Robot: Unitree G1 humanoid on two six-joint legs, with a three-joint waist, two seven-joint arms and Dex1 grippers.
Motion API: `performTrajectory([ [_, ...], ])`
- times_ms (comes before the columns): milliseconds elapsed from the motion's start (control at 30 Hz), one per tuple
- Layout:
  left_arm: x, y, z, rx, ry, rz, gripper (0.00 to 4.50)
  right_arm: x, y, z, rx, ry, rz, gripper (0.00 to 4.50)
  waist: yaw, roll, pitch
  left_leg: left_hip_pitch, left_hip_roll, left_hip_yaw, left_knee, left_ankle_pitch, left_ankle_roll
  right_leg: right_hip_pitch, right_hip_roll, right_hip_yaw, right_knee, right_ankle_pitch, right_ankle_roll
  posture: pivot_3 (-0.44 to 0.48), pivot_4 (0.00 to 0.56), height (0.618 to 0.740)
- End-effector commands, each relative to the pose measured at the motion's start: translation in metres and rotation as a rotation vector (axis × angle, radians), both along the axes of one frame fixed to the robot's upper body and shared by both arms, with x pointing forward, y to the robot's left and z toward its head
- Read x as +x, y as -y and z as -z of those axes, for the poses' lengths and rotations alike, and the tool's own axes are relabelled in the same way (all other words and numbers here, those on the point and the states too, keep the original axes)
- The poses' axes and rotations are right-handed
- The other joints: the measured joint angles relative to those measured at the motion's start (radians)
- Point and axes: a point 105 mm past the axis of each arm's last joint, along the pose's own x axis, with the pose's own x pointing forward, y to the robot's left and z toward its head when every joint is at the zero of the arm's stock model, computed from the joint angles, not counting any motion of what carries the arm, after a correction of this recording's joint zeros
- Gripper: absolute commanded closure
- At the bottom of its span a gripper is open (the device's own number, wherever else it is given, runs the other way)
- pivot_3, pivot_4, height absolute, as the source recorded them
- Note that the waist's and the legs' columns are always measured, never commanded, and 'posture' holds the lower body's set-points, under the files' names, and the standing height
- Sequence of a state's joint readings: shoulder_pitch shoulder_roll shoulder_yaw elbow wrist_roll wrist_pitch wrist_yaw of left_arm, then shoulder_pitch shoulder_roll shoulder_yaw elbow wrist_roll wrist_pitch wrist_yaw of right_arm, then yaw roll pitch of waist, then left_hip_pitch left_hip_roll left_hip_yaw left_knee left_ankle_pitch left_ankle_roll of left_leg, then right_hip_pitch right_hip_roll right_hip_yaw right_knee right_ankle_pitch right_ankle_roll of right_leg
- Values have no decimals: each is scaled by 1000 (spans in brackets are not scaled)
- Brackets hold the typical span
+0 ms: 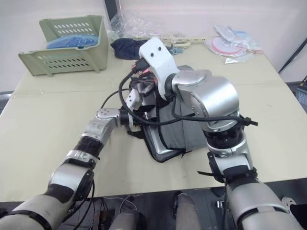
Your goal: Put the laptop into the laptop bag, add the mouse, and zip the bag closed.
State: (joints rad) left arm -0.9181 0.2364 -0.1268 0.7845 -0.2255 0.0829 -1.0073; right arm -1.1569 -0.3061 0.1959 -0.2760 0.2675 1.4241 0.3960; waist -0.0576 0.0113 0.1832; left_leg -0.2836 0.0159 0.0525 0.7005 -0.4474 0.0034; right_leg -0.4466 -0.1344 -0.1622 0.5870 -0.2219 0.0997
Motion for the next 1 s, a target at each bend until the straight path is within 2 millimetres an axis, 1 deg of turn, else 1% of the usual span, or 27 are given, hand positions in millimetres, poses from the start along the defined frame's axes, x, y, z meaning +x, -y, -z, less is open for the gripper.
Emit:
performTrajectory([
  [33,4,6,11,40,-15,-6,1644,-13,-10,-28,9,120,-62,4397,1,0,0,0,0,0,0,0,0,0,0,0,0,0,0,0,150,740],
  [233,13,15,17,77,-13,-44,1644,-12,-9,-30,6,124,-61,4397,3,0,0,0,0,0,1,0,0,0,0,0,0,0,0,0,150,740],
  [400,18,27,13,90,-4,-57,1644,-11,-10,-29,9,122,-64,4397,3,0,0,0,0,0,1,0,1,0,-1,0,1,0,0,0,150,740],
  [567,19,33,22,143,-8,-70,1644,-12,-11,-30,11,126,-66,4397,4,-1,0,0,-1,0,1,0,1,0,-1,0,0,0,1,0,150,740],
  [767,20,32,30,186,-17,-91,1644,-11,-11,-31,12,132,-66,4397,3,-1,-1,0,-1,0,1,0,1,1,-1,0,1,0,1,0,150,740],
  [1000,19,31,34,188,-30,-89,1644,-11,-11,-31,11,136,-68,4397,3,-1,-1,0,-1,0,1,0,1,1,-1,0,1,0,1,0,150,740],
])
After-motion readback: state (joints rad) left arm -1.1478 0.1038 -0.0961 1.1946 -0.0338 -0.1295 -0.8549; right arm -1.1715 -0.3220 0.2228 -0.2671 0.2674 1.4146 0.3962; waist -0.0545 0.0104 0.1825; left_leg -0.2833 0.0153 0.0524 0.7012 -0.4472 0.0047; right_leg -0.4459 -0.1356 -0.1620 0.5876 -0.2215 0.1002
